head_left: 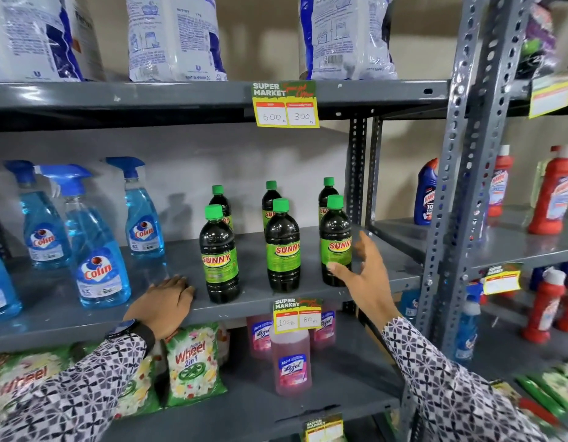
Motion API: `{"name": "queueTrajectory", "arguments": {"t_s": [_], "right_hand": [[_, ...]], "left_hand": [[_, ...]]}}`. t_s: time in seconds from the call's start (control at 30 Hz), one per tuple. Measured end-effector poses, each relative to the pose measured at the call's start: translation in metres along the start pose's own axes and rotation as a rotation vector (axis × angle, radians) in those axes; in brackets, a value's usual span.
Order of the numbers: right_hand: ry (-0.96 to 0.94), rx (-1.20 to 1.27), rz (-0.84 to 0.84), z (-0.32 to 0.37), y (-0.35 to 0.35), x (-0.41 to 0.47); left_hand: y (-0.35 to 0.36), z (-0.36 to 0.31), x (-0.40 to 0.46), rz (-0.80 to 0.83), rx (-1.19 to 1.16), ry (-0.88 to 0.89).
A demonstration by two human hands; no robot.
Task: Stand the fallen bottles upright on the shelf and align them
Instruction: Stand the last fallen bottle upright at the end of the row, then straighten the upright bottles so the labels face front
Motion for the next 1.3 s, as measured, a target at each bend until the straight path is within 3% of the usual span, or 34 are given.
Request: {"name": "queueTrajectory", "arguments": {"t_s": [0.1,0.17,0.23,0.37,0.43,0.57,1.03,1.1,1.2,1.3], "right_hand": [[-0.184,-0.083,-0.323,0.032,-0.013,-0.021],[-0.308,-0.08,-0.395,0.06,0.001,-0.034],[-0.385,-0.05,-0.27,0.085,0.036,-0.043],[-0.302,-0.043,0.266,0.107,0.139,-0.062],[-0.219,-0.084,0.399,0.104,0.171,-0.063],[-0.108,-0.017,0.462,0.102,0.19,-0.05],[-0.057,0.041,0.399,0.111,0.192,-0.064],[-0.073,-0.001,0.291,0.107,0.175,-0.07],[-0.139,-0.073,-0.054,0.096,0.122,-0.07],[-0.138,-0.126,-0.211,0.08,0.083,-0.063]], "left_hand": [[-0.017,-0.001,-0.015,-0.098,-0.281,-0.083],[-0.026,-0.002,-0.022,-0.15,-0.513,-0.077],[-0.03,-0.006,-0.024,-0.136,-0.758,-0.048],[-0.027,-0.014,-0.022,0.044,-1.111,0.015],[-0.027,-0.019,-0.019,0.102,-1.121,0.062],[-0.027,-0.026,-0.016,0.112,-1.078,0.126],[-0.029,-0.012,-0.029,-0.031,-0.987,0.134],[-0.038,-0.003,-0.044,-0.199,-0.966,0.037],[-0.054,-0.01,-0.075,-0.473,-0.986,0.0],[-0.05,-0.062,-0.085,-0.363,-0.971,0.127]]}}
Point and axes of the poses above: each hand's wrist, its own x-axis towards the middle knuckle, its own y-axis out of the palm, z = x × y, the point moved 7 cm from there along x, towards the middle knuckle, and after that the axes turned 5 degrees about -y, right-handed, at the moved point
